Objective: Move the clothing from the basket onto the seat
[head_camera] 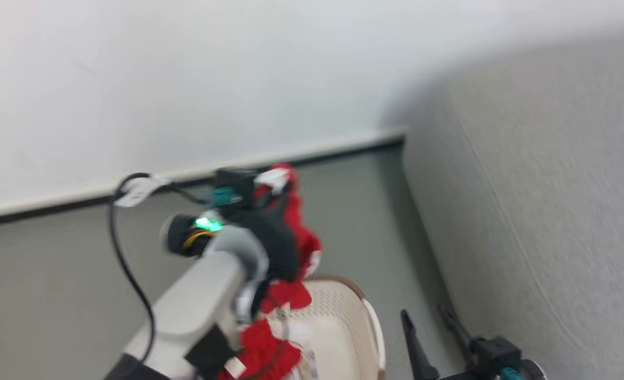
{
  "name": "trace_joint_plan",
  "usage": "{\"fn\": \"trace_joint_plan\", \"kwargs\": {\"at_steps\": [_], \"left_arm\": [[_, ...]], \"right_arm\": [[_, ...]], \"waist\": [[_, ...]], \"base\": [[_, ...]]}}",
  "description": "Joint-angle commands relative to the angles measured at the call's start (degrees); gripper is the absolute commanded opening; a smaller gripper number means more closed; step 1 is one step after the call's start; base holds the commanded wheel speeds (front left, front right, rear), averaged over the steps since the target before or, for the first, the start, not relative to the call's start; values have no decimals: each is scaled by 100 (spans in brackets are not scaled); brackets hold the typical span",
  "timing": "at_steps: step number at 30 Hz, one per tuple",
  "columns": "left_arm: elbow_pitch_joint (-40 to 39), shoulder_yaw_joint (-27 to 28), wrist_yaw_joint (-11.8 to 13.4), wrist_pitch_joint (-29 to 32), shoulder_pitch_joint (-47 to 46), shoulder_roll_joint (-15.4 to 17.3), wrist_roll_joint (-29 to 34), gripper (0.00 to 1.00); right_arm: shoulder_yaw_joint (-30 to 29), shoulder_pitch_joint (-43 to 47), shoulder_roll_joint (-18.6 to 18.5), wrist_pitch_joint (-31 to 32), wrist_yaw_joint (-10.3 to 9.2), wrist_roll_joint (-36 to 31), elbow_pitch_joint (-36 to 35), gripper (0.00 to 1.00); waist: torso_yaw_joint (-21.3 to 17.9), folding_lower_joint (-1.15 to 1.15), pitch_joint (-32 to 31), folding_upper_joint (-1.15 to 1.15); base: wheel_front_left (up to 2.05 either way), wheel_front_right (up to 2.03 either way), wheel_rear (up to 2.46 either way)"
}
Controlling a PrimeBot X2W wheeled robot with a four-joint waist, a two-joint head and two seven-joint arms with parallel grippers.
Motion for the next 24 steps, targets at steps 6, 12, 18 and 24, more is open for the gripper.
{"fn": "trace_joint_plan", "kwargs": {"at_steps": [6,12,18,24], "left_arm": [[-1334,-438,716,422,-41,-15,82,0],[-2006,-514,931,667,52,90,126,0],[-2390,-583,939,795,228,130,15,0],[-2611,-664,839,891,277,115,-97,0]], "right_arm": [[334,-219,-15,136,2,82,136,100],[471,-485,-15,236,2,130,329,100],[565,-767,-15,298,2,118,558,100],[632,-999,-14,379,2,74,797,100]], "waist": [[1034,2,-1161,2],[1048,2,-1252,2],[1069,2,-1274,2],[1155,2,-1265,2]], "base": [[0,0,0],[0,0,0],[0,0,0],[0,0,0]]}}
